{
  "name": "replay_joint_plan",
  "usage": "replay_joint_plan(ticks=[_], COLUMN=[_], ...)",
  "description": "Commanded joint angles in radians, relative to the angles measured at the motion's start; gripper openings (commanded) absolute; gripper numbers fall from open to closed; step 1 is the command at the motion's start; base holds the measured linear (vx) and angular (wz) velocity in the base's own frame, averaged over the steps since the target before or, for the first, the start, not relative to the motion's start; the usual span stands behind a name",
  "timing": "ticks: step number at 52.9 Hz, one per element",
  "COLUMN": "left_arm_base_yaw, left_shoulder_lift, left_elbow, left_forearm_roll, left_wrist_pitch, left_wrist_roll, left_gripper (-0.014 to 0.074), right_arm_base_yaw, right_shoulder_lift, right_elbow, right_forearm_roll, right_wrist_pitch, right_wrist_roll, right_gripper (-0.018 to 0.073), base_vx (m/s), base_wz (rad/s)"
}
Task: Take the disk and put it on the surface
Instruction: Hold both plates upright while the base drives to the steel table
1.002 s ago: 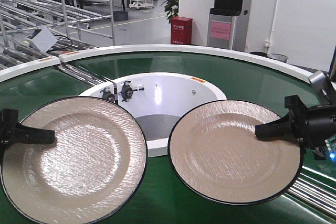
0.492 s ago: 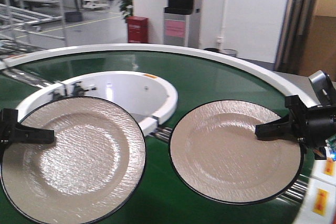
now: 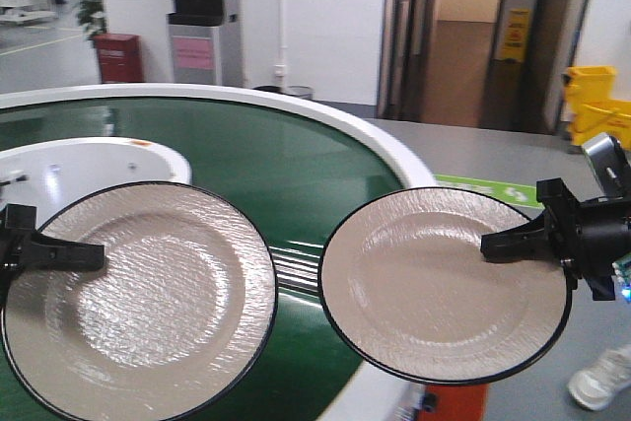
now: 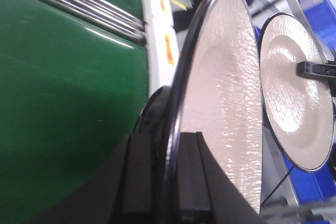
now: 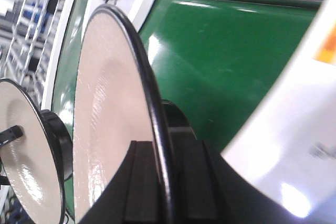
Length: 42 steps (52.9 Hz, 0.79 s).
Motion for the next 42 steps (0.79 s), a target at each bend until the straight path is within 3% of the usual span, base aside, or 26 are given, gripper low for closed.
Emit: replay_joint_plan(ticks=[1,42], left_arm_base_yaw=[-0.004,-0.007], left_shoulder_lift=[-0.043,-0.043], left_elbow=[-0.034,-0.034], left_forearm_roll=[-0.138,-0.131], left_wrist_pitch=[0.019,0.023], left_wrist_roll=[-0.015,-0.015], left_gripper=[-0.0002,-0.0002], right_arm_base_yaw=[-0.003,-0.003], right_shoulder_lift=[-0.052,-0.062], right_elbow=[-0.029,-0.029], right_forearm_roll=[0.130,0.125], right_wrist_pitch=[0.017,0.047], right_wrist_roll=[0.003,0.003], right_gripper=[-0.0009,-0.0009], base_vx=[-0.12,-0.08], base_wz=[-0.48,-0.36])
